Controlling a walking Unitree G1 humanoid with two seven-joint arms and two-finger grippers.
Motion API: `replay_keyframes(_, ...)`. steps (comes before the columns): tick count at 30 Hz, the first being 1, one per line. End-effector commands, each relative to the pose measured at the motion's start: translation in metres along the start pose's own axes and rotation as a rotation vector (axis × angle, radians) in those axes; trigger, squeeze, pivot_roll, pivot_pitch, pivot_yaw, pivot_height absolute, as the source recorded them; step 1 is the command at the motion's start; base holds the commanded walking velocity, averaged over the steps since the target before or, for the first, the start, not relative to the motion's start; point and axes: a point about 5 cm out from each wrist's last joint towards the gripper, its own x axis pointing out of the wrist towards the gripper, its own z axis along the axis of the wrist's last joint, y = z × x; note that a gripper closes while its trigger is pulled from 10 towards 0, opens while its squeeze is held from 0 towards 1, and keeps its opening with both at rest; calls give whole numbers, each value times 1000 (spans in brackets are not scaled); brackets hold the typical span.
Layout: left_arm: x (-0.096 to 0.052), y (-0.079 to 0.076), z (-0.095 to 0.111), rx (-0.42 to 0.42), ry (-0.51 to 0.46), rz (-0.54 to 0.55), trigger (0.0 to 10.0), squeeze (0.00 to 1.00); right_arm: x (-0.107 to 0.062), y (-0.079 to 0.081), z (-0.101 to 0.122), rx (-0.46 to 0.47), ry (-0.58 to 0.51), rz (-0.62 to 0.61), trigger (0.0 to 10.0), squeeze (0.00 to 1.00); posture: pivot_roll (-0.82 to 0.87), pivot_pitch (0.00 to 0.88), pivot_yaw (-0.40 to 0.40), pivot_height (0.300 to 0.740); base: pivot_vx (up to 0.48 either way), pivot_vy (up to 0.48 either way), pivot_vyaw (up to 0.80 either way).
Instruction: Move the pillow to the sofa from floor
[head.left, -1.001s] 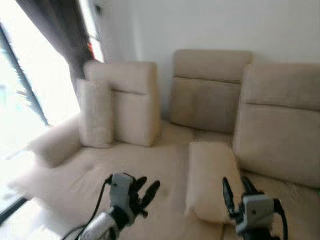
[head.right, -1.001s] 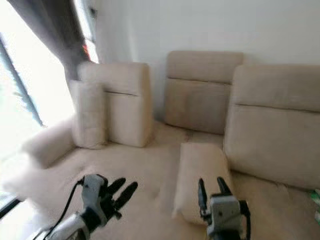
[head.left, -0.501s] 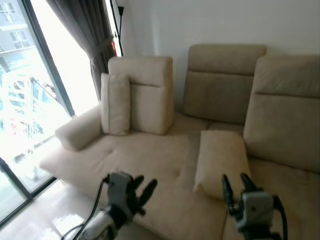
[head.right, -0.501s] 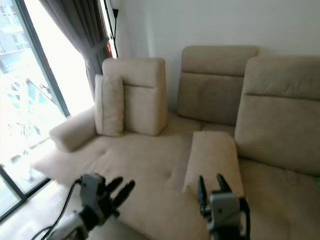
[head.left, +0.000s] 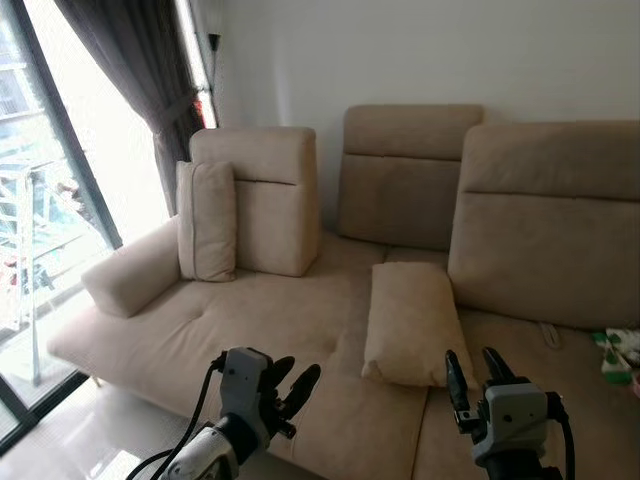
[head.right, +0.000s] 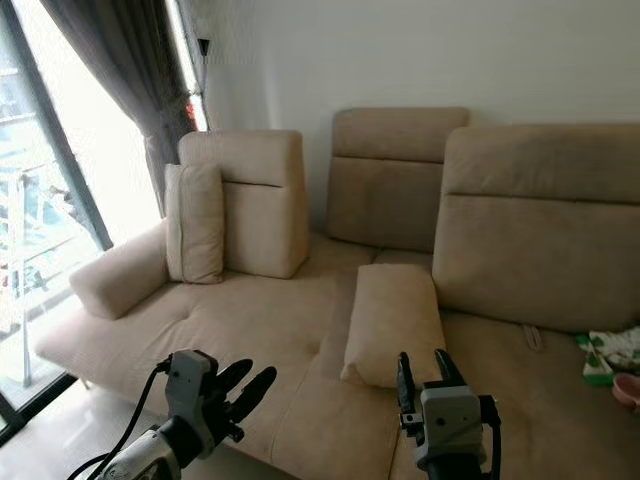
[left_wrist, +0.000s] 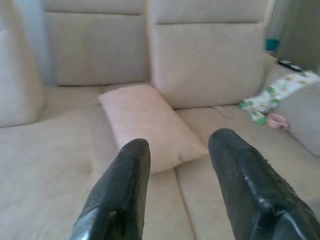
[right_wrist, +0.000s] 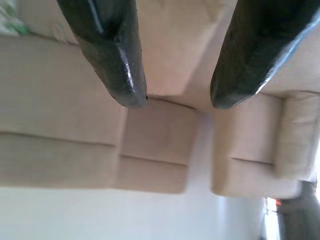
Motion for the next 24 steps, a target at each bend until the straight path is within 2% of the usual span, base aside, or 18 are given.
replay_keyframes(1, -1, 1, -1, -13, 3, -2, 10000, 0, -1, 0, -4, 13, 27, -10, 10000, 0, -5, 0, 120, 740, 0, 0, -800)
replay_keyframes(17, 0, 0, -1, -13, 5, -2, 10000, 0, 0, 1, -4, 13, 29, -10, 10000, 0, -4, 0, 120, 740, 0, 0, -800)
replay_keyframes(21, 1, 0, -1, -14, 4, -4, 10000, 0, 2, -1, -4, 13, 34, -22, 10000, 0, -8, 0, 119, 740, 0, 0, -200)
replay_keyframes(24, 2, 0, -1, -15, 3, -4, 10000, 0, 2, -1, -4, 13, 36, -21, 10000, 0, -8, 0, 117, 740, 0, 0, -800)
